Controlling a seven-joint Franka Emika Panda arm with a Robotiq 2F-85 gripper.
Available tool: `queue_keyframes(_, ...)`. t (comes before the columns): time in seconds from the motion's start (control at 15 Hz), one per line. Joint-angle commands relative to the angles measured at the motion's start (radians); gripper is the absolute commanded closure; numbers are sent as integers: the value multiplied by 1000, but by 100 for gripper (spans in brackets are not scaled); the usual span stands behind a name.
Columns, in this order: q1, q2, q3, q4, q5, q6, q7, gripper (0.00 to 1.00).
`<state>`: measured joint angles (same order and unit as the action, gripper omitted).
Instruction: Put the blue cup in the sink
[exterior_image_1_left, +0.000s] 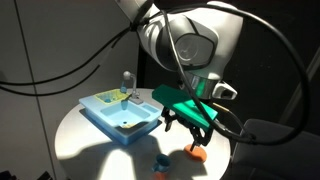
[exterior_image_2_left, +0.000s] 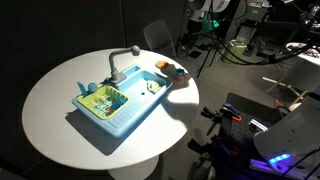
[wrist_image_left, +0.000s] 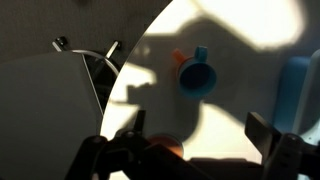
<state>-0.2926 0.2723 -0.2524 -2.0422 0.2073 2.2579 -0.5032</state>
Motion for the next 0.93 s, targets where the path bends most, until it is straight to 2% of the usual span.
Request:
queue_keyframes(0.0, -57, 63, 35, 24, 20, 18, -35, 0)
queue_keyframes(0.4, -97, 83, 57, -14, 26, 46, -1, 0)
queue_keyframes(0.87, -97, 84, 72, -25, 123, 58, 83, 0)
